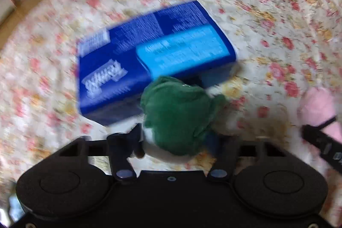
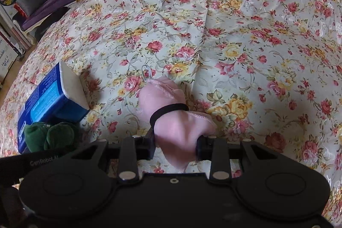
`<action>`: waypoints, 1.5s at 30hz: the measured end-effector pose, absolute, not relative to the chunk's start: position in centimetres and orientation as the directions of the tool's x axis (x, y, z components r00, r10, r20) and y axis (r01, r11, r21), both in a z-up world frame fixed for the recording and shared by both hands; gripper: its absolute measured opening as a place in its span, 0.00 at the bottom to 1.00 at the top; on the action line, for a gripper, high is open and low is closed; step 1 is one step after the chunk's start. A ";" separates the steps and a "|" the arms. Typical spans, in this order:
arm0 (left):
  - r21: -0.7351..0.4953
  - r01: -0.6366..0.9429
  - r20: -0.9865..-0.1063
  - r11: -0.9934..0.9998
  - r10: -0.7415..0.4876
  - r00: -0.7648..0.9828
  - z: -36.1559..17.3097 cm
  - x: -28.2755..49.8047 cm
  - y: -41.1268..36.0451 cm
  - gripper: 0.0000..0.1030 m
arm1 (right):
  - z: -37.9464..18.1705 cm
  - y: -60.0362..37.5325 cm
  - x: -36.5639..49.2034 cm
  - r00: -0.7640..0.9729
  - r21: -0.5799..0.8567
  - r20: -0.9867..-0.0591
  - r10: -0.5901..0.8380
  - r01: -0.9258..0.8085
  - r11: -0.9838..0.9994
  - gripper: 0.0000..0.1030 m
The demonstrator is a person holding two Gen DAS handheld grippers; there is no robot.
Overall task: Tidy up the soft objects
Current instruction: 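Grasp the pink plush with the right gripper while the left gripper grasps the green-hooded plush, then carry the green plush into the tray and open the left gripper while the right releases the pink plush there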
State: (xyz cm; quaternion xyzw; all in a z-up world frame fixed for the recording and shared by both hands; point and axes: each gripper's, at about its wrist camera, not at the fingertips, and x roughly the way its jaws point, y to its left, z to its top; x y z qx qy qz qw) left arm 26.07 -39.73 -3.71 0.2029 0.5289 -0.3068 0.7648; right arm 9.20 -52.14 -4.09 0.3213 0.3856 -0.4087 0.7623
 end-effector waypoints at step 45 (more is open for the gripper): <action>-0.082 0.148 -0.974 0.986 -0.111 0.198 -6.3 25.5 4.1 0.52 | 5.0 -26.6 11.5 0.661 0.143 -0.737 -0.140 0.355 0.924 0.29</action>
